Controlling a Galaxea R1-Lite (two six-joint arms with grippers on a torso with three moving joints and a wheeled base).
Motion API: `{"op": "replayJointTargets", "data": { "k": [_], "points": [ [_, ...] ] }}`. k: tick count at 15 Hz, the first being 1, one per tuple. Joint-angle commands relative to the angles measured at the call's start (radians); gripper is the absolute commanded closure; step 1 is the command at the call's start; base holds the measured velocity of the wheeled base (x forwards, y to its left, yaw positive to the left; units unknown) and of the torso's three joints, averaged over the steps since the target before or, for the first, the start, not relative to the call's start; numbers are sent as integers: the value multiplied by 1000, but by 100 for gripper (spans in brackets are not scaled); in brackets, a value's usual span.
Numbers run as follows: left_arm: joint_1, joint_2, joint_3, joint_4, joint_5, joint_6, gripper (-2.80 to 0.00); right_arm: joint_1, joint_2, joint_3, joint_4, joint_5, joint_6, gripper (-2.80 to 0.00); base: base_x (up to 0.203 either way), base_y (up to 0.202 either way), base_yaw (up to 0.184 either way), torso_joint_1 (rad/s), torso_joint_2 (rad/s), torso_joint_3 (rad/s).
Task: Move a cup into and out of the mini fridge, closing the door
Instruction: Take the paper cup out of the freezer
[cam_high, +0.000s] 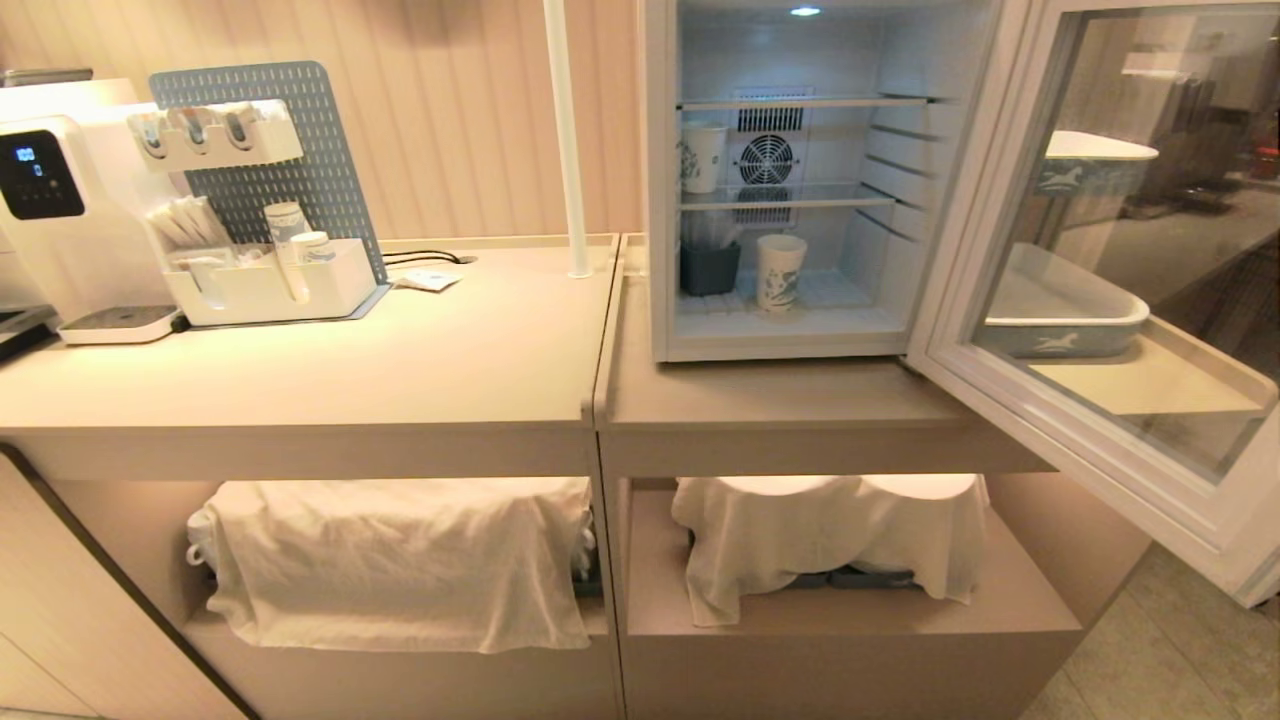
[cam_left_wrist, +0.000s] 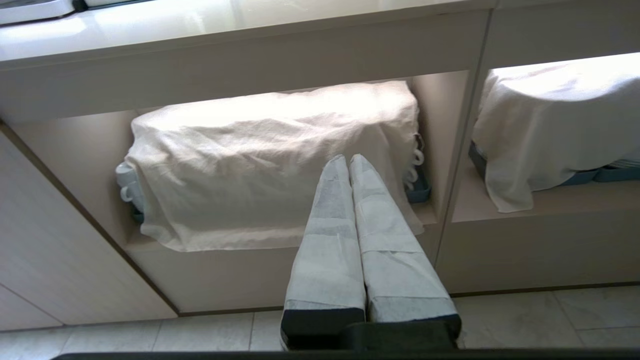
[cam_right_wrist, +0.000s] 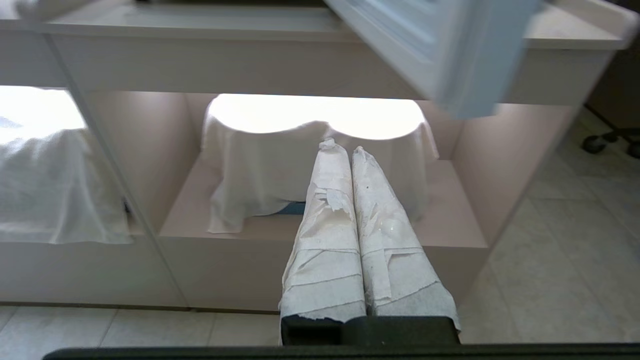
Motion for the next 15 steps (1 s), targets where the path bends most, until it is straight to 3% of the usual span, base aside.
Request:
{"op": "replayJointTargets", "data": {
  "k": [1, 12, 15],
  "points": [
    [0, 2, 0, 0, -1, 1, 0, 0, 0, 0, 0, 1, 0, 0, 0, 196, -3, -2, -2, 2],
    [0, 2, 0, 0, 1, 1, 0, 0, 0, 0, 0, 1, -1, 0, 0, 193, 0, 3, 3, 3],
    [0, 2, -2, 0, 1, 4, 0, 0, 0, 0, 1, 0, -1, 0, 0, 112, -2, 3, 4, 2]
  ]
}}
